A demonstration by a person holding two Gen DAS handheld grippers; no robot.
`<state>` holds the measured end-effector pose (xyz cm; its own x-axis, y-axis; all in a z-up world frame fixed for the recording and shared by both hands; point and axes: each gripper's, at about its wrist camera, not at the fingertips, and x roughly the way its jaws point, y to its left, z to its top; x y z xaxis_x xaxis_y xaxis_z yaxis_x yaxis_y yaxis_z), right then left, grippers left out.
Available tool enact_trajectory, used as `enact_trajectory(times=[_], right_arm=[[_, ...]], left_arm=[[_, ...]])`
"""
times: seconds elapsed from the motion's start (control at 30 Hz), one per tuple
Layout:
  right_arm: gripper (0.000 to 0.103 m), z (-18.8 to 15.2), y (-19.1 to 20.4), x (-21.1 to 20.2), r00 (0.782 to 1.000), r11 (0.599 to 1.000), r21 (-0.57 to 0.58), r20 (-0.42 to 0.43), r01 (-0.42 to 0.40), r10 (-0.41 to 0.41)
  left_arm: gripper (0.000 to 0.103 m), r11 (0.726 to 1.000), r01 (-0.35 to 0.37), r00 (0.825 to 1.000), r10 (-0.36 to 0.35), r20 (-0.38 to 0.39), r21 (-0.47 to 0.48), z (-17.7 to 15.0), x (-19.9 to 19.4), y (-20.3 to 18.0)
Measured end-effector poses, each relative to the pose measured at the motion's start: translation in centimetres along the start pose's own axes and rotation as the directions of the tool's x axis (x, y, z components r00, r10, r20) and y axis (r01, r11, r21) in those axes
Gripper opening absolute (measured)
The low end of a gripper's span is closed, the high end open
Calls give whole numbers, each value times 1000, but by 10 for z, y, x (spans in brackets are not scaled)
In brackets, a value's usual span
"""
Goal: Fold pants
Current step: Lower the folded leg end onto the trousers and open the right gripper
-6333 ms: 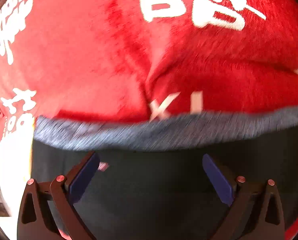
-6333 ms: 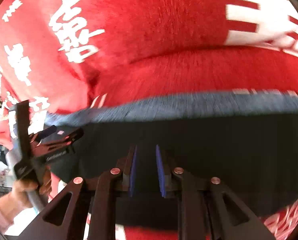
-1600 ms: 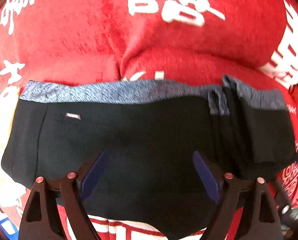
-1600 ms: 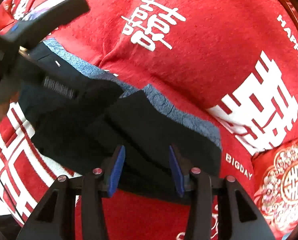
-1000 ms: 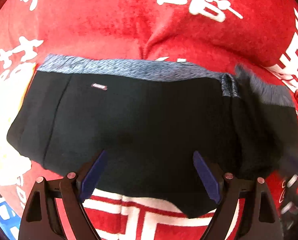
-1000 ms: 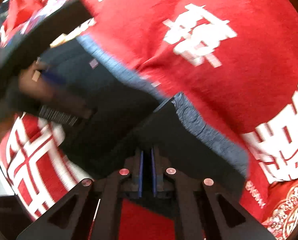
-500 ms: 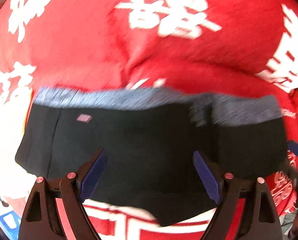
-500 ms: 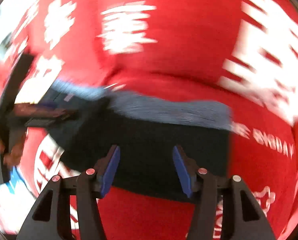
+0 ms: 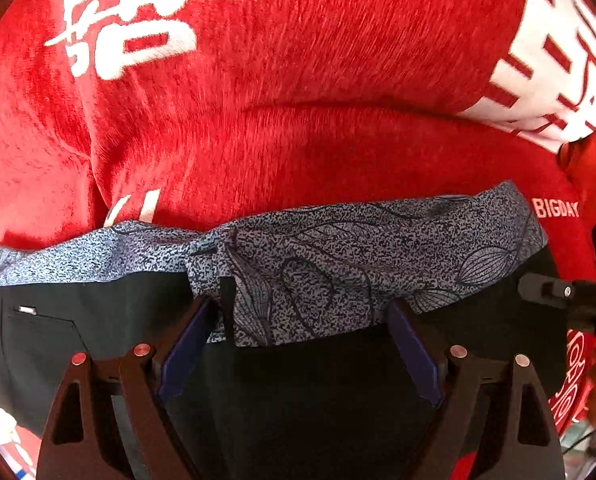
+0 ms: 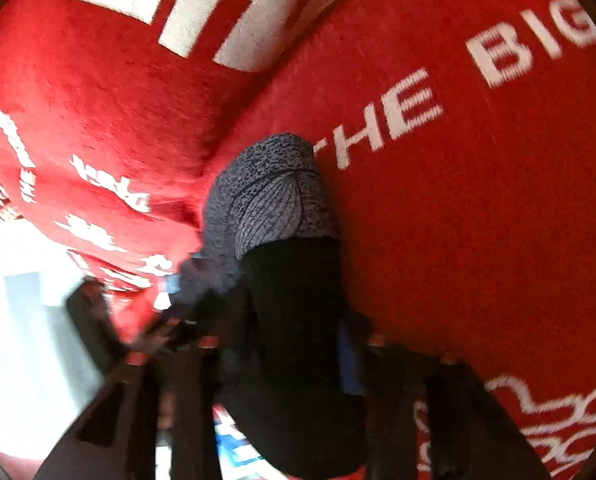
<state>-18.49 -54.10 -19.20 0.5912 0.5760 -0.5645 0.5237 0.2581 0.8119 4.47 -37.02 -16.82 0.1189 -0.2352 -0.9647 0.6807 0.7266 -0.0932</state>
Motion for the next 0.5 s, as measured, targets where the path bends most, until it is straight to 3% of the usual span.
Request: enact_trajectory(times=[0.13,0.2,0.23,0.27,0.3,0.4,0.5], right_arm=[[22,-15,33,-17,1000,992,-123,-30,-4,1],[24,-17,37,-12,994,981,-169,-29,100,-106],[27,-18,37,-7,980,960,-204,-18,191,-199],[36,-18,38,1,955,927,-241,8,289,-296],[39,-18,39,5,939,906,-255,33,339,-342],[51,-28,55,3,902,863,-265,103,431,-419],[54,-52,70,-9,858,805,-299,151,512,-490]], left_arm=[[92,999,11,998,-14,-66,-51,-13,0,5],[97,996,7,998,-13,-68,-87,-19,4,10],[98,994,15,998,-21,-60,-105,-21,5,12],[99,995,10,999,-14,-49,-96,-22,5,10],[99,996,-7,999,3,-46,-84,-22,5,7],[100,996,-50,998,46,-47,-79,-28,-4,5],[100,989,-97,994,90,-65,-116,-39,-19,17]])
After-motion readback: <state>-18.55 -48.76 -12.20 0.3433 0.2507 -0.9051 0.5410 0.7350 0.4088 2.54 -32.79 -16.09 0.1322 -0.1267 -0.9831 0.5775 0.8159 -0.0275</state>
